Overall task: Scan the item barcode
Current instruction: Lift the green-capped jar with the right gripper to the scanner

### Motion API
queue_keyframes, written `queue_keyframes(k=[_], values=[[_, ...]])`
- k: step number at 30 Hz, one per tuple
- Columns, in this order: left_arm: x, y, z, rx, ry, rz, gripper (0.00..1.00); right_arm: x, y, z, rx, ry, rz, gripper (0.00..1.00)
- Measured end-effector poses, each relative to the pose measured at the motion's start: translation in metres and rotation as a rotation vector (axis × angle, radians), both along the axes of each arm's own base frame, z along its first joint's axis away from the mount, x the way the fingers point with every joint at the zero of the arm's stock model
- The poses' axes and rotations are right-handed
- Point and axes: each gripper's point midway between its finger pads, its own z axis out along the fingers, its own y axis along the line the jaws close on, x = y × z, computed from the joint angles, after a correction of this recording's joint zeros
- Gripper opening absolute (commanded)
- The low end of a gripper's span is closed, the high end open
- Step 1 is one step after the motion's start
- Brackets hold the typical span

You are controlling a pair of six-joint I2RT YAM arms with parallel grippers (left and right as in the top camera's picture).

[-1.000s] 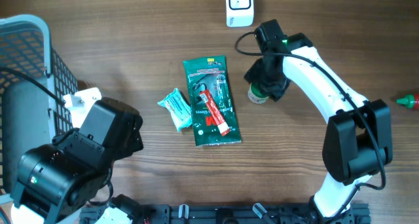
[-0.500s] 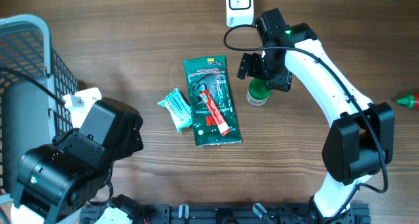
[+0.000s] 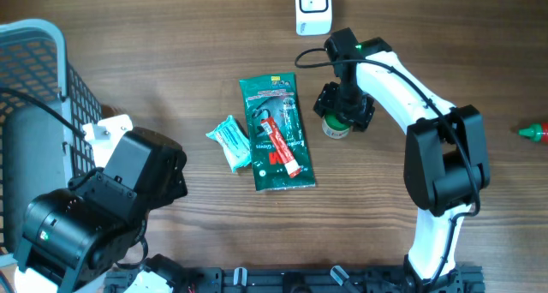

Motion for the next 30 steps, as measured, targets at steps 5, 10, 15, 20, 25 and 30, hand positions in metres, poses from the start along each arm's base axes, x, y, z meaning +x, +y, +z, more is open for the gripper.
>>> queue_keyframes(k=[5,10,15,20,25,30], values=[[0.000,0.000,0.000,0.000,0.000,0.000,1.00,0.001,0.000,0.000,0.001,-0.005,-0.002,0.79],[0.000,0.000,0.000,0.000,0.000,0.000,1.00,0.002,0.001,-0.012,0.008,-0.024,-0.002,0.63],[0.000,0.000,0.000,0.000,0.000,0.000,1.00,-0.001,0.000,-0.011,0.016,-0.009,0.002,0.60],[0.000,0.000,0.000,0.000,0.000,0.000,1.00,-0.022,0.001,0.007,0.133,0.126,0.043,0.58],[0.000,0.000,0.000,0.000,0.000,0.000,1.00,-0.030,0.008,0.058,0.349,0.210,0.099,0.58],[0.000,0.000,0.000,0.000,0.000,0.000,1.00,-0.069,0.020,0.087,0.482,0.329,0.203,0.56]])
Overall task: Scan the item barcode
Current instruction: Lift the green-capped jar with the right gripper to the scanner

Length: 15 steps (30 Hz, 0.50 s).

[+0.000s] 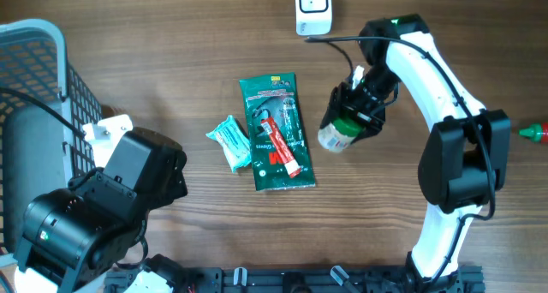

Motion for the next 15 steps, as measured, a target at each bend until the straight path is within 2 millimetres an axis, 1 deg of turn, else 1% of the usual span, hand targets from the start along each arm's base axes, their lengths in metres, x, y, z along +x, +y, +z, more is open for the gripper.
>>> queue_keyframes(k=[4,5,6,8,11,12,13,15], values=[[0.000,0.000,0.000,0.000,0.000,0.000,1.00,-0.011,0.016,0.024,0.109,-0.072,0.070,0.57],[0.000,0.000,0.000,0.000,0.000,0.000,1.00,-0.020,0.021,0.034,0.136,-0.089,0.086,0.57],[0.000,0.000,0.000,0.000,0.000,0.000,1.00,-0.027,0.023,0.040,0.150,-0.100,0.096,0.59],[0.000,0.000,0.000,0.000,0.000,0.000,1.00,-0.046,0.026,0.051,0.172,-0.114,0.116,0.59],[0.000,0.000,0.000,0.000,0.000,0.000,1.00,-0.076,0.026,0.061,0.184,-0.113,0.133,0.59],[0.000,0.000,0.000,0.000,0.000,0.000,1.00,-0.083,0.026,0.063,0.186,-0.111,0.136,0.58],[0.000,0.000,0.000,0.000,0.000,0.000,1.00,-0.087,0.026,0.065,0.188,-0.112,0.133,0.57],[0.000,0.000,0.000,0.000,0.000,0.000,1.00,-0.089,0.026,0.068,0.189,-0.119,0.127,0.56]])
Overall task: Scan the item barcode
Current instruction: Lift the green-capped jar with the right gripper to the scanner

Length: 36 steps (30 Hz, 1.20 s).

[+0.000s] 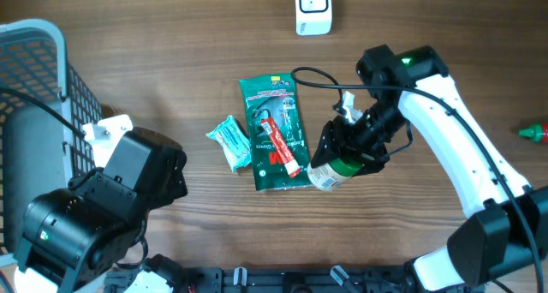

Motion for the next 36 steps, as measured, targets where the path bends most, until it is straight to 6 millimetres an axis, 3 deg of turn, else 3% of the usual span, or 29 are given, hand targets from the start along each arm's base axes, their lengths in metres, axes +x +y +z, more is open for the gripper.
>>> queue_keyframes(k=[6,10,11,14,18,24,27,36], values=[[0.000,0.000,0.000,0.000,0.000,0.000,1.00,0.009,0.005,0.002,0.029,-0.045,-0.018,0.56],[0.000,0.000,0.000,0.000,0.000,0.000,1.00,0.054,0.017,-0.006,0.080,-0.270,-0.017,0.63],[0.000,0.000,0.000,0.000,0.000,0.000,1.00,0.067,0.019,-0.007,0.079,-0.330,-0.019,0.58],[0.000,0.000,0.000,0.000,0.000,0.000,1.00,0.105,0.012,-0.014,-0.003,-0.489,-0.060,0.51],[0.000,0.000,0.000,0.000,0.000,0.000,1.00,0.168,-0.010,-0.013,-0.180,-0.755,-0.143,0.54],[0.000,0.000,0.000,0.000,0.000,0.000,1.00,0.248,-0.018,0.029,-0.250,-1.149,-0.235,0.50],[0.000,0.000,0.000,0.000,0.000,-0.001,1.00,0.273,-0.013,0.032,-0.243,-1.247,-0.238,0.50],[0.000,0.000,0.000,0.000,0.001,0.000,1.00,0.379,0.008,-0.012,-0.239,-1.605,-0.269,0.60]])
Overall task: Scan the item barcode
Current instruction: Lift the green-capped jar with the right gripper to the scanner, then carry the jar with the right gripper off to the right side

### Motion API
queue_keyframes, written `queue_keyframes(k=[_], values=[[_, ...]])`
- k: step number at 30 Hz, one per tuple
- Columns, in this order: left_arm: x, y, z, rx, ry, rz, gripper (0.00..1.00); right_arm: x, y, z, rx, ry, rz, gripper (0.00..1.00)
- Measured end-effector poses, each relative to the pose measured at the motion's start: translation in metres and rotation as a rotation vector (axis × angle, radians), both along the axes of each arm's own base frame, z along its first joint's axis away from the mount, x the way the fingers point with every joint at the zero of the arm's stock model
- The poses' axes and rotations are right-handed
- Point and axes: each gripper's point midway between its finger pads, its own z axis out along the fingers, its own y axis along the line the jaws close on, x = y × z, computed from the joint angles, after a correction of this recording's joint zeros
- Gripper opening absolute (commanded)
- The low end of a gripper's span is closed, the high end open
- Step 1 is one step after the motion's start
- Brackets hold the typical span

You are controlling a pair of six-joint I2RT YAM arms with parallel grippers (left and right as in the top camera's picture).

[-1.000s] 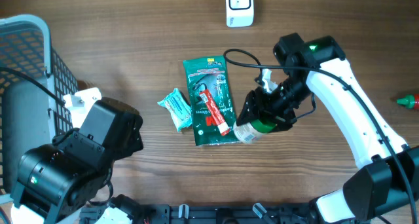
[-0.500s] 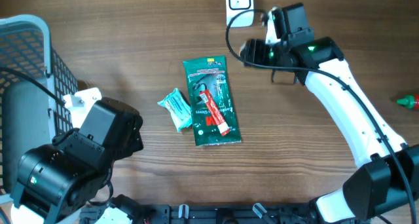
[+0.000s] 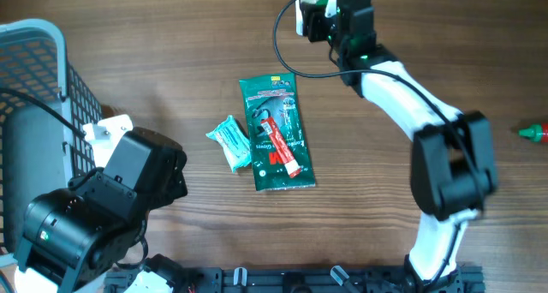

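At the table's far edge my right gripper (image 3: 318, 8) hangs over the white barcode scanner (image 3: 302, 17), which it mostly covers. A bit of green, the small bottle, shows at the fingers, and the gripper looks shut on it. The bottle's label cannot be seen. My left arm (image 3: 103, 207) rests folded at the near left. Its white gripper end (image 3: 109, 128) points toward the basket, and its jaws cannot be made out.
A green flat package with a red tube (image 3: 276, 134) lies mid-table with a small teal packet (image 3: 229, 141) to its left. A blue wire basket (image 3: 38, 79) stands at the left edge. A red and green object (image 3: 533, 132) lies at the right edge.
The right gripper has moved with the green bottle from just right of the green package, near mid-table, up to the far edge over the white scanner. The left arm has not moved.
The right gripper was first down on the green bottle standing right of the package. Then it held the bottle lifted and tilted, then lower near the package's right corner. Now it holds it at the scanner by the far edge.
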Motion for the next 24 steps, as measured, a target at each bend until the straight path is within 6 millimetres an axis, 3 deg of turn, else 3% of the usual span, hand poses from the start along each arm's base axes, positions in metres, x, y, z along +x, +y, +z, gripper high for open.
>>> queue_keyframes(k=[7,12,16,18,20,22,23,24], values=[[0.000,0.000,0.000,0.000,0.000,0.000,1.00,0.033,-0.016,-0.043,0.007,-0.118,-0.061,0.60],[0.000,0.000,0.000,0.000,0.000,0.000,1.00,0.040,-0.018,-0.036,0.016,-0.164,-0.070,0.59],[0.000,0.000,0.000,0.000,0.000,0.000,1.00,0.041,-0.027,-0.041,0.014,-0.081,-0.091,0.59],[0.000,0.000,0.000,0.000,0.000,0.000,1.00,0.037,-0.048,-0.043,0.018,-0.001,-0.131,0.57],[0.000,0.000,0.000,0.000,0.000,0.000,1.00,0.028,-0.095,-0.035,0.020,0.096,-0.212,0.57],[0.000,0.000,0.000,0.000,-0.001,0.000,1.00,0.018,-0.153,-0.018,0.025,0.155,-0.313,0.60],[0.000,0.000,0.000,0.000,0.000,0.000,1.00,0.008,-0.199,-0.007,0.026,0.189,-0.392,0.62],[0.000,0.000,0.000,0.000,-0.001,0.000,1.00,-0.002,-0.228,-0.005,0.027,0.225,-0.442,0.62]])
